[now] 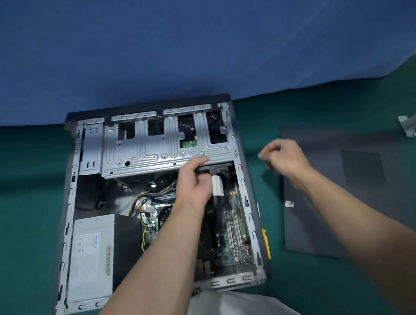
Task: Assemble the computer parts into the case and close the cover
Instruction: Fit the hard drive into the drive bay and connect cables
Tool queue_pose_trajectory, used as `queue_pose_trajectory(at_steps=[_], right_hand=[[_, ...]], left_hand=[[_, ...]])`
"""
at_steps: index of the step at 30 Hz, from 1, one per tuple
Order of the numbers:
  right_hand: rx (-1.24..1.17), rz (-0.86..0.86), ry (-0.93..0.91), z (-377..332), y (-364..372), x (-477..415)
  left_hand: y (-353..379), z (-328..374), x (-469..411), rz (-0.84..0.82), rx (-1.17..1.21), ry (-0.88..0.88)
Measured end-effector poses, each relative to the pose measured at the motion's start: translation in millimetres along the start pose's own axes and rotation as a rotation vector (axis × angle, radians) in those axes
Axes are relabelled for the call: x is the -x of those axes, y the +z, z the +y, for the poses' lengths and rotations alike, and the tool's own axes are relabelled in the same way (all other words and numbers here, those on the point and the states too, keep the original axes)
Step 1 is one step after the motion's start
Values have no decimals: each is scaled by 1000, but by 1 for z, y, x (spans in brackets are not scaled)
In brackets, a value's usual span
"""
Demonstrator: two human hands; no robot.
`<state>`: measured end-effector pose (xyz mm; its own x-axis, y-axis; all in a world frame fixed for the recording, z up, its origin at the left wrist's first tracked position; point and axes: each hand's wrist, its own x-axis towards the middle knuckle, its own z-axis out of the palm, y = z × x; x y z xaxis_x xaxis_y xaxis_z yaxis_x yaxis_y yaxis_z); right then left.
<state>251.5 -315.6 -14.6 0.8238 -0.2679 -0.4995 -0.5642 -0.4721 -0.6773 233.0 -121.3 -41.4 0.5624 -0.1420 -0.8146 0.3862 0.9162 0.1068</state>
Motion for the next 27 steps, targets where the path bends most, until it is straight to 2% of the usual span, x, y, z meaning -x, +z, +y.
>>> queue_pose_trajectory(at_steps=[4, 7, 17, 20, 23, 25, 27], right_hand=[[353, -159, 88, 68, 8, 19], [526, -259, 119, 99, 22, 37], [780, -271, 151, 130, 47, 64], [724, -241, 133, 115, 35, 58], [509, -176, 50, 91, 11, 45], [355, -106, -58, 68, -4, 39], [267, 36, -225, 38, -17, 35]], left_hand=[[1, -4, 2, 17, -32, 48], [3, -8, 7, -2, -24, 116], [4, -19, 14, 19, -49, 135], [-1, -16, 5, 68, -96, 144], [-2, -18, 3, 95, -116, 124], [-1, -18, 4, 103, -97, 114], [-1, -16, 5, 91, -64, 100]])
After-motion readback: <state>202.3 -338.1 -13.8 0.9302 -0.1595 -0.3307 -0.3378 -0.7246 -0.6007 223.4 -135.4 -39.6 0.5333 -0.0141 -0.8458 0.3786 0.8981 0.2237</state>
